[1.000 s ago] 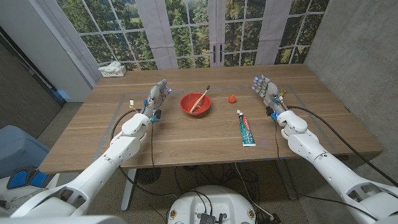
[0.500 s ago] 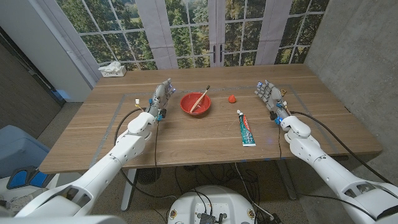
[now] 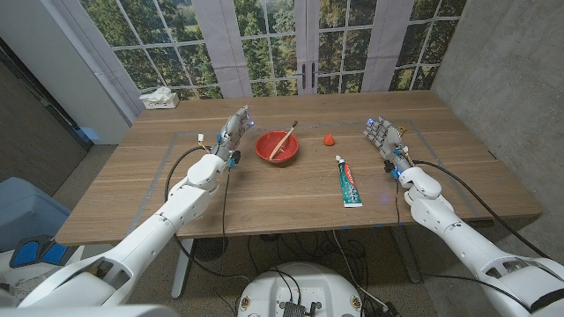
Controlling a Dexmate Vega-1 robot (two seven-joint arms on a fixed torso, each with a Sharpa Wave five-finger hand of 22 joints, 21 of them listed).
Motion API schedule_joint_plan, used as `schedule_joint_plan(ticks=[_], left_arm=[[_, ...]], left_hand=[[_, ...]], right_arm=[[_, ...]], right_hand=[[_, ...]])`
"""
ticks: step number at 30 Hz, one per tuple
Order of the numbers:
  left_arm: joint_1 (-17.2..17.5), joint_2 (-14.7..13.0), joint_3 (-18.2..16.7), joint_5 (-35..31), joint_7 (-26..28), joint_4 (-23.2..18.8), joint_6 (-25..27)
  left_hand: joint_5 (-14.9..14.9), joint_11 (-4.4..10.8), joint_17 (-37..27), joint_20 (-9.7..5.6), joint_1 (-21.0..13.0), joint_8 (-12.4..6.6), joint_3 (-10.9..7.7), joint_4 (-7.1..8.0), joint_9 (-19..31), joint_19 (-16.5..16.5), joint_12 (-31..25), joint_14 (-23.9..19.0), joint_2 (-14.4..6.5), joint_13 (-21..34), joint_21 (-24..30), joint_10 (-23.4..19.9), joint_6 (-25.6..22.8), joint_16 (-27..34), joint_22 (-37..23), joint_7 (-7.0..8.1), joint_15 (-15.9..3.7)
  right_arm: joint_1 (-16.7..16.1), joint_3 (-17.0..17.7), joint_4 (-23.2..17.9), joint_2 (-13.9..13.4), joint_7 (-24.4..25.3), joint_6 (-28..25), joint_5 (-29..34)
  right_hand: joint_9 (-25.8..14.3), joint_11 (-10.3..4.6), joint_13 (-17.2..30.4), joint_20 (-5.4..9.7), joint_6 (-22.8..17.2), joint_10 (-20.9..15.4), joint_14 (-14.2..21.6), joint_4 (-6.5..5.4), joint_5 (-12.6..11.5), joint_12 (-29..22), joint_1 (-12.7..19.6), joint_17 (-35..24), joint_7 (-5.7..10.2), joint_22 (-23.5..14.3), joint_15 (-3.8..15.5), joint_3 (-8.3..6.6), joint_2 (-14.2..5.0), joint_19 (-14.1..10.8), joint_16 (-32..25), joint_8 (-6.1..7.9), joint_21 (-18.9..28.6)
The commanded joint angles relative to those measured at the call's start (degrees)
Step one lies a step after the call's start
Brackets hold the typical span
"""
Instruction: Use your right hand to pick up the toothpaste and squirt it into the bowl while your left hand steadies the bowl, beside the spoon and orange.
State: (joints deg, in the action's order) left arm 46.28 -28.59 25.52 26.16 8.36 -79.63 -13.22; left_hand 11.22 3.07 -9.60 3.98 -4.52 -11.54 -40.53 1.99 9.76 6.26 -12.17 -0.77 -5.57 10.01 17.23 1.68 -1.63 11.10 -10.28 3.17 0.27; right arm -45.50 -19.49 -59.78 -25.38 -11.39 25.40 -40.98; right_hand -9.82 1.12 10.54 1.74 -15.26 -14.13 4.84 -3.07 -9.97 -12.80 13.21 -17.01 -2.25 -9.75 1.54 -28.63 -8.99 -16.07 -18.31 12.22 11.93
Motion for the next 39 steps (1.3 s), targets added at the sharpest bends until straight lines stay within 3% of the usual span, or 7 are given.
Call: schedule_joint_plan(ticks=[1, 11, 20, 28, 39], left_arm=[[-0.74, -0.66, 1.68, -6.24, 4.76, -2.96, 2.50], [-0.61, -2.41, 3.02, -11.65, 8.79, -8.21, 9.03], [-0.71, -3.83, 4.05, -15.94, 11.56, -13.11, 15.76], [-1.30, -5.00, 5.80, -21.28, 14.04, -17.24, 22.77], [-2.58, -5.72, 7.86, -26.01, 14.23, -19.92, 28.33]], left_hand=[[-0.43, -0.10, -0.13, 0.60, -1.05, -0.37, 0.02, -2.74, 0.30, 2.99, -0.70, -4.69, -0.18, 0.29, 0.74, -3.46, -2.65, 0.72, -0.32, -0.01, 0.39], [-1.00, -0.02, -0.32, 0.60, -4.11, -0.73, -0.45, -8.37, 0.32, 6.17, -1.35, -11.53, -0.18, 0.44, 1.11, -9.46, -7.53, 1.07, -0.49, -0.87, -0.74], [-1.27, 0.40, -0.42, 0.21, -6.53, -1.16, -0.75, -11.26, 0.38, 7.49, -1.45, -14.07, -0.44, 0.54, 1.25, -12.14, -10.93, 1.08, -0.59, -1.40, -1.59], [-1.30, 0.53, -0.47, 0.17, -8.45, -1.63, -1.05, -12.43, 0.43, 7.55, -1.30, -14.64, -0.51, 0.59, 1.05, -13.14, -13.14, 0.85, -0.62, -1.56, -2.09], [-1.32, 1.86, -0.61, -0.22, -14.75, -2.38, -1.22, -13.11, 0.56, 10.45, -1.53, -19.15, 0.02, 0.72, 1.64, -17.96, -17.98, 1.42, -0.75, -2.06, -4.19]], right_arm=[[-0.50, 0.49, 1.29, 0.10, -0.34, 0.81, -0.49], [-0.12, 0.75, 2.73, 0.30, -1.41, 1.51, -0.86], [0.02, 1.18, 4.07, 0.65, -2.65, 2.49, -1.51], [-0.86, 1.62, 3.64, 0.53, -3.03, 2.93, -2.05], [-2.90, 2.26, 1.66, 0.14, -2.26, 3.62, -2.43]], right_hand=[[-0.26, 0.14, 0.26, -0.34, -0.62, -0.64, 0.74, 0.62, -0.12, 0.00, 0.38, 0.13, -0.07, -0.17, -0.24, 0.04, -0.09, -0.56, -0.31, -0.21, 0.32], [-0.28, 0.23, 0.27, -0.64, -1.03, -1.01, 1.12, 1.09, -0.07, 0.06, 0.59, 0.26, -0.35, -0.19, -0.56, 0.09, -0.05, -0.93, -0.32, -0.31, 0.36], [-0.29, 0.44, 0.28, -0.80, -1.30, -1.39, 1.47, 1.53, -0.03, 0.13, 0.73, 0.39, -0.43, -0.21, -0.74, 0.20, 0.00, -1.11, -0.31, -0.47, 0.30], [-0.31, 0.67, 0.29, -0.92, -1.56, -1.56, 1.77, 1.80, 0.01, 0.26, 0.70, 0.46, -0.57, -0.22, -0.93, 0.38, 0.07, -1.23, -0.31, -0.59, 0.24], [-0.32, 0.60, 0.30, -1.04, -1.71, -1.76, 1.81, 1.99, 0.04, 0.32, 0.63, 0.52, -0.65, -0.23, -0.96, 0.55, 0.16, -1.29, -0.23, -0.70, 0.19]])
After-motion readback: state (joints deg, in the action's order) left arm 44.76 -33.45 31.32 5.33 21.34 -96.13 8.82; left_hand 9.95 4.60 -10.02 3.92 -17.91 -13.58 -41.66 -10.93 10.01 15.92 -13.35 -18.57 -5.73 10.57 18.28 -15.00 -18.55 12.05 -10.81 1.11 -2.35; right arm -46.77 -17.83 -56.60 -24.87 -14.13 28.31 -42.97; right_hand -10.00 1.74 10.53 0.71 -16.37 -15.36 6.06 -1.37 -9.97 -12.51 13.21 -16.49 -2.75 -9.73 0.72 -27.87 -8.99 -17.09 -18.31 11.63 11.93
